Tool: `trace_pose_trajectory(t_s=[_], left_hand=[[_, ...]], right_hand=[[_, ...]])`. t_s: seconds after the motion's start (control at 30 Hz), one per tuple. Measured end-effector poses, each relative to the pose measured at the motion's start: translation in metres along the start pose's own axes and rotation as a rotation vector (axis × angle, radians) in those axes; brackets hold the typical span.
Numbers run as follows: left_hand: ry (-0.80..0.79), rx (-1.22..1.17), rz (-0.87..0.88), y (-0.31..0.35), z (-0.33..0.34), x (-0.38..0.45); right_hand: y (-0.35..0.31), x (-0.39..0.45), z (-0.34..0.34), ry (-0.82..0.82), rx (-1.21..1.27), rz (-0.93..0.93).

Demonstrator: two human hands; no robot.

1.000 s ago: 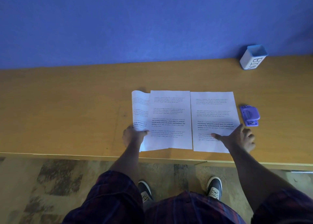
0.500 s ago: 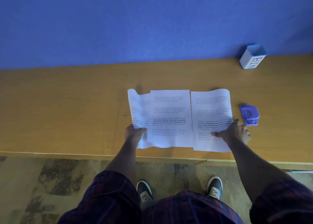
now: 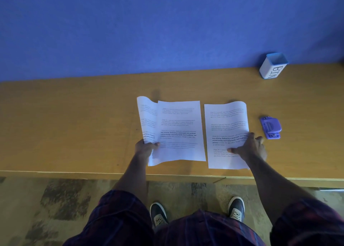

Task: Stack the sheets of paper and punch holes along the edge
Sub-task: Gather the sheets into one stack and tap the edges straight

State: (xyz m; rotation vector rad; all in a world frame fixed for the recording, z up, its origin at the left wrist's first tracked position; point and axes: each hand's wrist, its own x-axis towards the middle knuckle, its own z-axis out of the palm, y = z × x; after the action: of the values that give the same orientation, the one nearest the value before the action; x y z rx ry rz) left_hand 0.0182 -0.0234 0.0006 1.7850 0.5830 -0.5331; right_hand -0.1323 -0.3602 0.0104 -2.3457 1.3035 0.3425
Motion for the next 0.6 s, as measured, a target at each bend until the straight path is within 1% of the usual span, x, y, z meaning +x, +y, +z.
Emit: trace_pose_trajectory(t_s=[0.17,0.37,0.47,0.6], left_hand=[[-0.038,-0.096,-0.046,-0.001,-0.017,0.006],[-0.104,-0.113,-0.066,-0.008,-0.011,0.001],[-0.119,-0.063,-0.041,-0.011,-0.002,-0.002],[-0.089,0.064,0.01,-0.012,0.009,-0.005]], right_hand=[[0.001,-0.001,0.001,0.012,-0.027,-0.027],[0.0,-0.003,0.005,0.036,-0.059,-0.091],[-0.003,-0.005,0.01,0.034,-0.074,-0.123],[-0.006,-0.008,0.02,0.04,-0.048,-0.134]])
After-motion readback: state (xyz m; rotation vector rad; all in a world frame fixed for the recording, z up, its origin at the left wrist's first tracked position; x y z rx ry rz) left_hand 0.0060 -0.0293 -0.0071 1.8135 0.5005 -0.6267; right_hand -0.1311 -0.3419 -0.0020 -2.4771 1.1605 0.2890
